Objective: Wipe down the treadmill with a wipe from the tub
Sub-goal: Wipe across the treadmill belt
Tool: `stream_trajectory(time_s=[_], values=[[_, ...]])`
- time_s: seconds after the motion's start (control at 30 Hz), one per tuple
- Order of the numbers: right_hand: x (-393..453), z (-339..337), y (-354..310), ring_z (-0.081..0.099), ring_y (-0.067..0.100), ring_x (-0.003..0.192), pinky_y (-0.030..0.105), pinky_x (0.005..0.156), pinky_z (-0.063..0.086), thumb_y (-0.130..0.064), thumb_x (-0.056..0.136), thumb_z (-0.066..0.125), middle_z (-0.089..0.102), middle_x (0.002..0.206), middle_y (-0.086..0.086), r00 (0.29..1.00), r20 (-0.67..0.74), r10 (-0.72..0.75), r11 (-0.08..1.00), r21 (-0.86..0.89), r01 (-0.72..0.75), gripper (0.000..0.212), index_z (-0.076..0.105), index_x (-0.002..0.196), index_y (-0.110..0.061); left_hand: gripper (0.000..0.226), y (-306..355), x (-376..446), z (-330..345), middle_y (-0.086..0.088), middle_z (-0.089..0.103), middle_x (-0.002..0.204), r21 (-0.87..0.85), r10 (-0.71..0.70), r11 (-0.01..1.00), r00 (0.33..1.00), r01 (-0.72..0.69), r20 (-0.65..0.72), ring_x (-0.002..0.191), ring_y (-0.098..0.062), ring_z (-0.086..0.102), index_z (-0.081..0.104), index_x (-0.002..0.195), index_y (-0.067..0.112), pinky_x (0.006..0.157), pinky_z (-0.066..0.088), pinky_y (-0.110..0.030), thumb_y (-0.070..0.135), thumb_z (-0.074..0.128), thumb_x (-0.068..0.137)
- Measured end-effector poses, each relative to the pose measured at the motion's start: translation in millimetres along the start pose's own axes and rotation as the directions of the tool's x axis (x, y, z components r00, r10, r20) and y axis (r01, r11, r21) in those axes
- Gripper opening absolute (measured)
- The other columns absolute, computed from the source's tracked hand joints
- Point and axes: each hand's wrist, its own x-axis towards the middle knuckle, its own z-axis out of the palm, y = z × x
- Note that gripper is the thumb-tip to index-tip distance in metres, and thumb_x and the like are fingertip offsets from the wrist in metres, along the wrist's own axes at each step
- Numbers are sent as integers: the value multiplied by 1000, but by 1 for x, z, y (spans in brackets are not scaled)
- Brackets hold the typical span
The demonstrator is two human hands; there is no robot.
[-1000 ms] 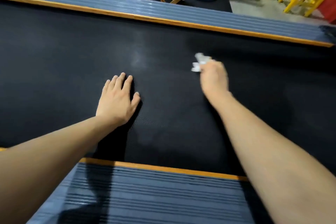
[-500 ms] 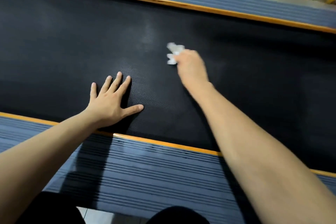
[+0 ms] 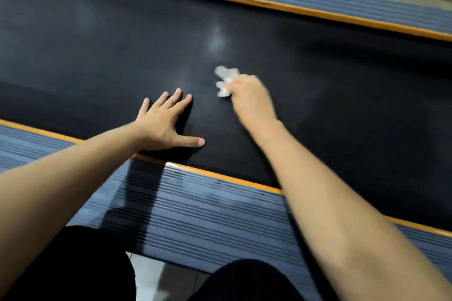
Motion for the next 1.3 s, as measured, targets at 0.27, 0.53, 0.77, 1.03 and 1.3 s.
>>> stream_trajectory(time_s=[0.27,0.53,0.77,1.03,1.3], values=[[-70,-63,95,61,16,90,21,68,38,-31,102,52,69,96,-2,786,-278,553,822,29,-568,27,72,118,-23,161,-16,-14,4,9,-18,168,51,77,995,994,-81,82,156,-21,-15,-10,159,42,125,-6,-52,110,37,21],[-38,-2,-78,56,23,91,35,76,48,-31,99,54,66,101,1,990,77,-116,991,76,110,23,66,119,-31,156,-12,-21,1,8,-8,170,-28,79,997,997,-78,10,157,-20,-8,-1,162,34,126,-6,-49,99,50,29],[-112,-79,67,62,36,98,34,68,36,-20,101,53,70,108,12,817,-270,510,835,-72,-545,30,67,127,-18,166,-10,-19,1,8,-11,170,-19,65,998,998,-64,22,157,-20,-10,-6,163,25,126,-7,-50,101,50,27],[-71,-6,-81,60,24,80,31,70,48,-18,91,62,74,89,9,958,58,-280,959,71,276,18,79,96,-17,169,-9,-25,1,-2,-9,170,-45,25,999,1000,-25,-15,157,-22,-7,-3,162,16,126,-4,-44,95,69,32],[-155,-82,69,59,39,91,35,81,44,0,90,54,72,111,14,912,-116,393,901,-150,-407,36,77,112,-15,162,-5,-23,-1,-2,-12,170,-4,23,1000,1000,-23,12,157,-23,-10,-5,162,17,127,-4,-46,89,64,35]])
